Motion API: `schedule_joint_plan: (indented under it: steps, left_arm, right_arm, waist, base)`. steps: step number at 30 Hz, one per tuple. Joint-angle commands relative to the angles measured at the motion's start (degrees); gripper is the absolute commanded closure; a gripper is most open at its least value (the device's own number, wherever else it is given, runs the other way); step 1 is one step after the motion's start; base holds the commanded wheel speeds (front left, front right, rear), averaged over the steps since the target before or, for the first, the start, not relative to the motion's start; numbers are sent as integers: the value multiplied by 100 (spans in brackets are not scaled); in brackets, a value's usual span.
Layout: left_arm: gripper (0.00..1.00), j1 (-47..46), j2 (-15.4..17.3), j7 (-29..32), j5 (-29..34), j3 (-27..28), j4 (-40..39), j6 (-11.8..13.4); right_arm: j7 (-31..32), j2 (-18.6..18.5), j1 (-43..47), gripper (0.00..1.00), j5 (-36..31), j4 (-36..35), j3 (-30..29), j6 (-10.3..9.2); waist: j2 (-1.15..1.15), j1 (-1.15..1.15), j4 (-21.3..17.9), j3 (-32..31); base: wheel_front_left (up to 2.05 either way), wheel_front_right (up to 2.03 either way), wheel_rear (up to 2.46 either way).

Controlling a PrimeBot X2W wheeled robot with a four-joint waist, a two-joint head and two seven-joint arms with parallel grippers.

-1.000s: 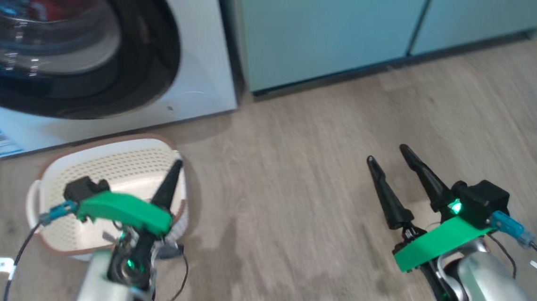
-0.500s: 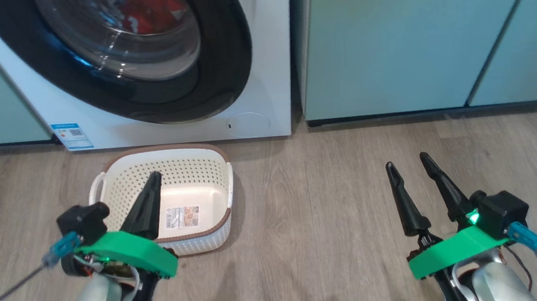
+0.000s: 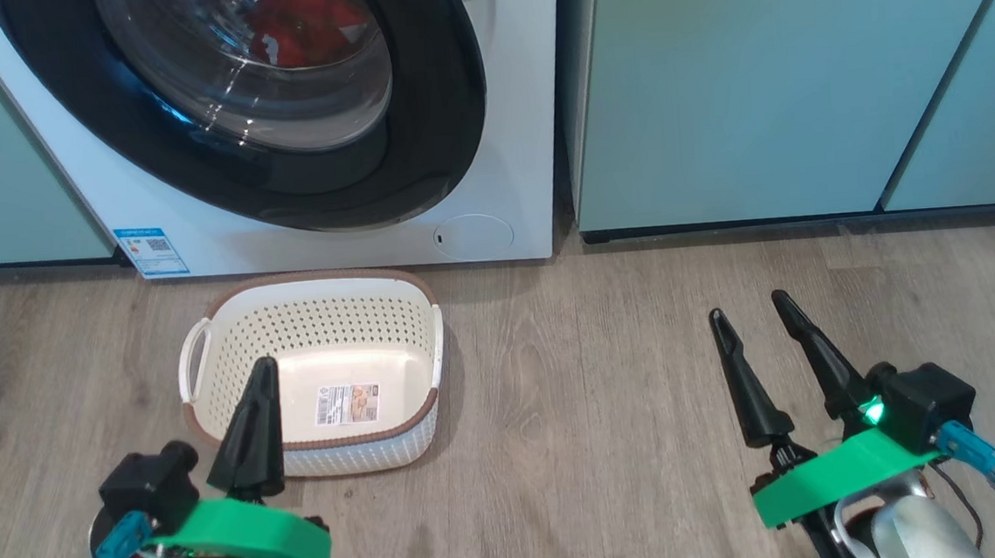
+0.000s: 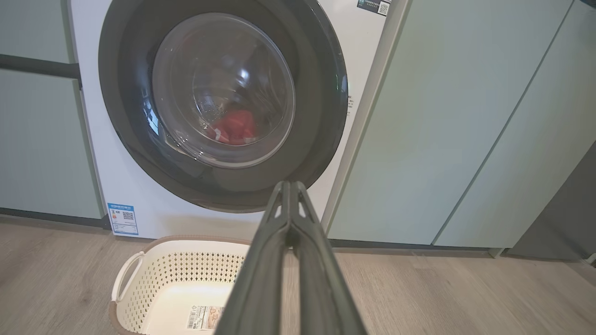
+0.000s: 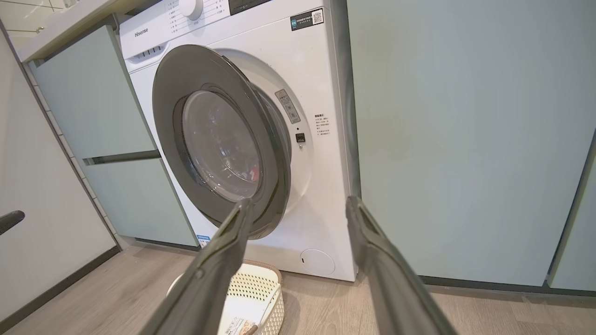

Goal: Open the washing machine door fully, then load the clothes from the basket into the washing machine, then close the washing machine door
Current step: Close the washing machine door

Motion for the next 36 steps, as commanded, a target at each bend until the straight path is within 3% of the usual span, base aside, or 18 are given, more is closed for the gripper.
schedule_joint_plan:
  steps: [1,3,4,5,6,36]
  left_arm:
    - [100,-186,-11,-71,34,144,-231,-33]
    - [67,-183,-12,-72,4,135,-253,17]
    - [42,-180,-13,-72,-22,141,-272,70]
    - [9,-177,-13,-72,-54,146,-290,116]
    - [0,-173,-13,-72,-82,148,-300,146]
    - [0,-133,-15,-72,38,3,-280,269]
  right_arm:
    - [-53,17,-154,0,-17,-202,132,0]
    - [-53,18,-157,0,-16,-195,139,0]
    - [-53,18,-160,0,-15,-193,144,0]
    - [-53,19,-161,0,-12,-192,150,0]
    - [-53,19,-163,0,-11,-190,158,0]
    - [-54,21,-160,0,-15,-172,192,0]
  waist:
    - [0,0,-5,3]
    - [0,0,-8,4]
    - [0,0,-8,4]
    - [0,0,-8,3]
    - [0,0,-7,2]
    - [0,0,22,6]
  base:
    - [0,0,0]
    - [0,0,0]
    - [0,0,0]
    - [0,0,0]
    - [0,0,0]
    - [0,0,0]
